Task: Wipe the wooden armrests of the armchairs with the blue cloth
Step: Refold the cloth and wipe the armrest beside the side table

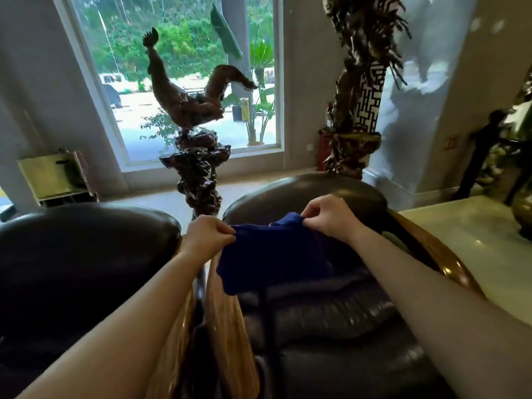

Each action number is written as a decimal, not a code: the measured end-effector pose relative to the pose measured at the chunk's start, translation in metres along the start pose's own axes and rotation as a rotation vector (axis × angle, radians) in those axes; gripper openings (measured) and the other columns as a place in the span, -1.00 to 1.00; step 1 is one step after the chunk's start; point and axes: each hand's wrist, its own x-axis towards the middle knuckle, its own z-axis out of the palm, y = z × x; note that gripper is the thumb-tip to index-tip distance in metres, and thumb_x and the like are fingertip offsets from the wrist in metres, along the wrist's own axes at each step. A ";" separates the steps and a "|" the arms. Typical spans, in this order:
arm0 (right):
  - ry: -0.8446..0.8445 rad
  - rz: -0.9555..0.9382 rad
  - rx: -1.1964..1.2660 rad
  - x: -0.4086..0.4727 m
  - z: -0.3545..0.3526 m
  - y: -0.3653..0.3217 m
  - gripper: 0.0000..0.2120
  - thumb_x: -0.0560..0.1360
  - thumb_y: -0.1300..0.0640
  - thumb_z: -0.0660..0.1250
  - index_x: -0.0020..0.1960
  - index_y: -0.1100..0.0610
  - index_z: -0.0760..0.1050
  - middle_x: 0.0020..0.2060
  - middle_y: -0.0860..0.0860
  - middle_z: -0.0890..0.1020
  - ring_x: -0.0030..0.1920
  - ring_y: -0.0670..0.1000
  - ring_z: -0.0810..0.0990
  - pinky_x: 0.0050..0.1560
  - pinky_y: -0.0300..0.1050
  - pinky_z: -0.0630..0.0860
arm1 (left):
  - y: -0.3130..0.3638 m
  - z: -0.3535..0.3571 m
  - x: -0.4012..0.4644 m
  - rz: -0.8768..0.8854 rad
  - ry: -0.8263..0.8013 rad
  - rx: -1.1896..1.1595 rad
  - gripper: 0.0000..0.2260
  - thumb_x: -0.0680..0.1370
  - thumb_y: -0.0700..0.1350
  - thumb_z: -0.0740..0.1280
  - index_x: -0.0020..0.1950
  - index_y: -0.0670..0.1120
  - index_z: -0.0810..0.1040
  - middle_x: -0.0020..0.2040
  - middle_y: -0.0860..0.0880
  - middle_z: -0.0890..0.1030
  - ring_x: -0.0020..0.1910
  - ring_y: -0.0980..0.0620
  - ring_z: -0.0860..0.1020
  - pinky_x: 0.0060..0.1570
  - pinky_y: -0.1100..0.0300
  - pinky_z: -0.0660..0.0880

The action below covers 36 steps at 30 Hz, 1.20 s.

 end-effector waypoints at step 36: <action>0.121 0.209 0.030 -0.095 -0.263 0.323 -0.80 0.34 0.30 0.39 -0.30 0.00 0.53 -0.35 -0.02 0.62 -0.29 -0.10 0.61 -0.30 -0.33 0.56 | 0.311 0.288 0.044 0.007 -0.432 -0.438 -0.85 0.43 -0.31 0.38 -0.23 -0.07 0.63 -0.15 -0.11 0.65 -0.16 0.03 0.64 -0.24 0.26 0.60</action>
